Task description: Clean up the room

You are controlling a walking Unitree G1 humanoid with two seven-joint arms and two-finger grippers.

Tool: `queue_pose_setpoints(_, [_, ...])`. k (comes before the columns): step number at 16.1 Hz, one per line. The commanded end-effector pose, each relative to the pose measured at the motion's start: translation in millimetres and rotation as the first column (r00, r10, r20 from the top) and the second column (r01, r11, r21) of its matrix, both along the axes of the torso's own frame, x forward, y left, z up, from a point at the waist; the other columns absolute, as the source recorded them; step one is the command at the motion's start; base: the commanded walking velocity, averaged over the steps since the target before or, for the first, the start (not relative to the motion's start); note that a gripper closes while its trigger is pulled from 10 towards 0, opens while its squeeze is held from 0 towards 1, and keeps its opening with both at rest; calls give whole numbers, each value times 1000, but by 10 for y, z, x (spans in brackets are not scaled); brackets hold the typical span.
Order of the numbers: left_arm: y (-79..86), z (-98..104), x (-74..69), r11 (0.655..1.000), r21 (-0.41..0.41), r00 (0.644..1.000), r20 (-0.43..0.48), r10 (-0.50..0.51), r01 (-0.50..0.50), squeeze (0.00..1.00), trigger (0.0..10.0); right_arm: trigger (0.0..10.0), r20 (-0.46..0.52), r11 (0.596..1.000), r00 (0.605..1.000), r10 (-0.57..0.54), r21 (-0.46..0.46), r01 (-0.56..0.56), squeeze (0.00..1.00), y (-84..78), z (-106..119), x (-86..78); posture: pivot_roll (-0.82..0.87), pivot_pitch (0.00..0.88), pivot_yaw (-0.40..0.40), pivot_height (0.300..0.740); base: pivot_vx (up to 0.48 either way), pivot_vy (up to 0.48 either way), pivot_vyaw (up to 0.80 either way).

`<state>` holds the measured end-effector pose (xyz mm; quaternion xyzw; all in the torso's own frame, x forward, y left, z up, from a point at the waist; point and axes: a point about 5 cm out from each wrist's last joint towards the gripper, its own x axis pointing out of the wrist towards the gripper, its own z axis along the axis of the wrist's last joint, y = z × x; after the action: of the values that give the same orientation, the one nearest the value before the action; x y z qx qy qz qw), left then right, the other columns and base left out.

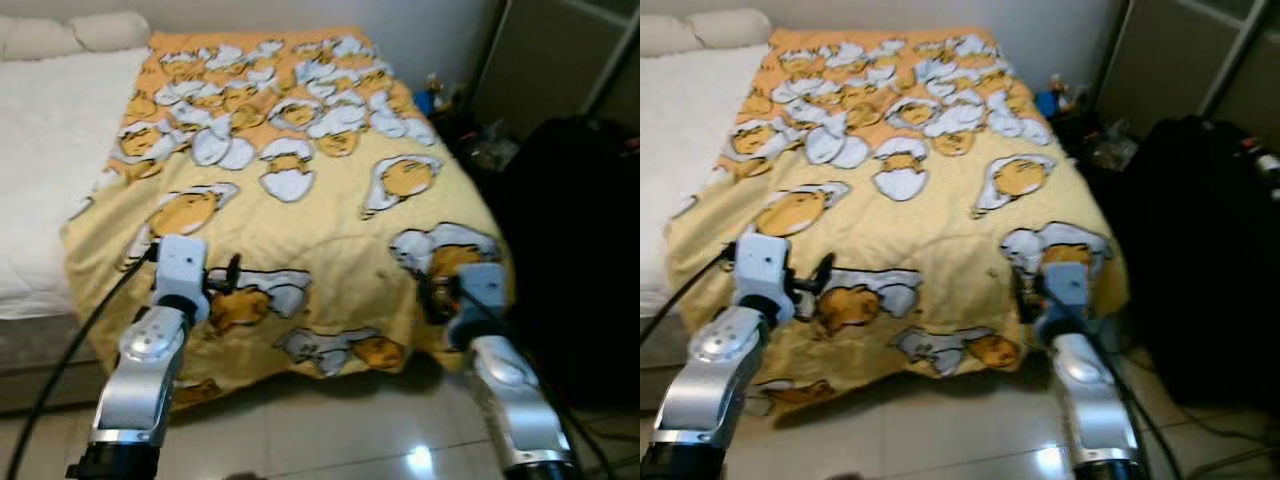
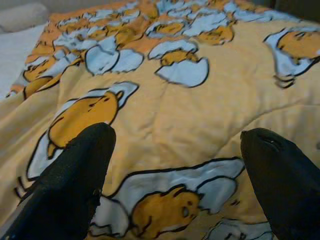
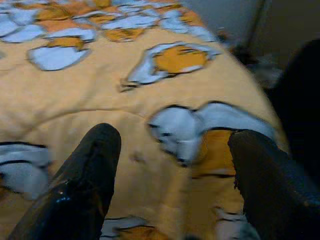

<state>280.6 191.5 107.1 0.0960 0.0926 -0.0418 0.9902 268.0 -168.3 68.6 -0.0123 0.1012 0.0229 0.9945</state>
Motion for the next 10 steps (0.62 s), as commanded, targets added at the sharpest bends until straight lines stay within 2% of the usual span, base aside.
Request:
queue_pose_setpoints(1, [65,16,23,1000,18,1000,5,19,-19,902,10000,10000,6,999,1000,31,29,-31,0,93,21,25,-26,0,16,740,0,-255,0])
queue_pose_setpoints(2, [62,10,29,1000,6,1000,0,22,-22,894,10000,10000,-2,999,999,32,39,-32,0,106,16,34,-27,0,17,740,0,0,0])
queue_pose_setpoints(6, [42,4,40,1000,12,1000,0,12,-12,867,10000,10000,14,998,1000,22,50,-23,0,99,39,60,-29,0,18,740,0,0,-800])
queue_pose_setpoints(10, [45,-14,50,999,-19,1000,-12,26,-26,784,10000,10000,7,999,1000,8,42,-8,0,72,37,80,-36,0,21,740,0,0,-800])
